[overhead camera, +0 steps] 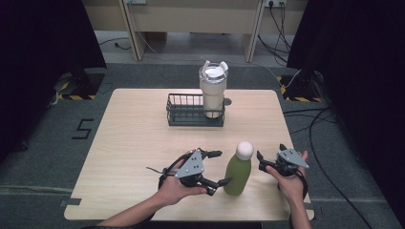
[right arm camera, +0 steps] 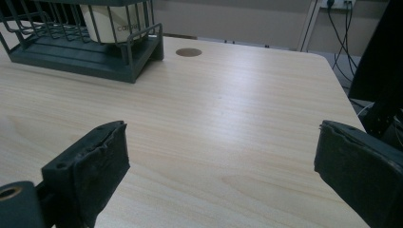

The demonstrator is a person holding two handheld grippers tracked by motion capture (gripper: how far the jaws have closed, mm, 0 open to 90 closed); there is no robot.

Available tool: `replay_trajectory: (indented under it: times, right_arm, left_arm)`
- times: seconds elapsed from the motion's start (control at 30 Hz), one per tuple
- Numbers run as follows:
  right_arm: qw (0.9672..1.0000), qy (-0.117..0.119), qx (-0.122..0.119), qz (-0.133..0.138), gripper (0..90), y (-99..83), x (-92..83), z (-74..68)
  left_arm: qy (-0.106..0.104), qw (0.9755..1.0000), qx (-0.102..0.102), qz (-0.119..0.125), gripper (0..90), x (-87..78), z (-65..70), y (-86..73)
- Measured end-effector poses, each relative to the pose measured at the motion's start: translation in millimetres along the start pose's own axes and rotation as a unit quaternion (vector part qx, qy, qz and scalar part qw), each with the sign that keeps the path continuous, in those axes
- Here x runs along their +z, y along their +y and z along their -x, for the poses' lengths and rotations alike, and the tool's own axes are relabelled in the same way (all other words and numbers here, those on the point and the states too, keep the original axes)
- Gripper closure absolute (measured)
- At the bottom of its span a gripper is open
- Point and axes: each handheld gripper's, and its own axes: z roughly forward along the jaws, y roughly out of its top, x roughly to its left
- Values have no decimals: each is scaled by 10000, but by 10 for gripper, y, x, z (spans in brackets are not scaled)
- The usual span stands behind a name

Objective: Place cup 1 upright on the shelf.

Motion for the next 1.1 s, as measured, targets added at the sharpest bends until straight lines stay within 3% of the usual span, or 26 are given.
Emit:
replay_trajectory:
  times: [0.57,1.1]
  right_arm:
    - [10000,5,35,-45,46,-18,14,-3]
    - [10000,21,45,-76,47,-31,19,-4]
  left_arm:
    - [-154,9999,-34,-64,143,207,-3,-14]
    - [-238,9996,54,-117,142,405,13,0]
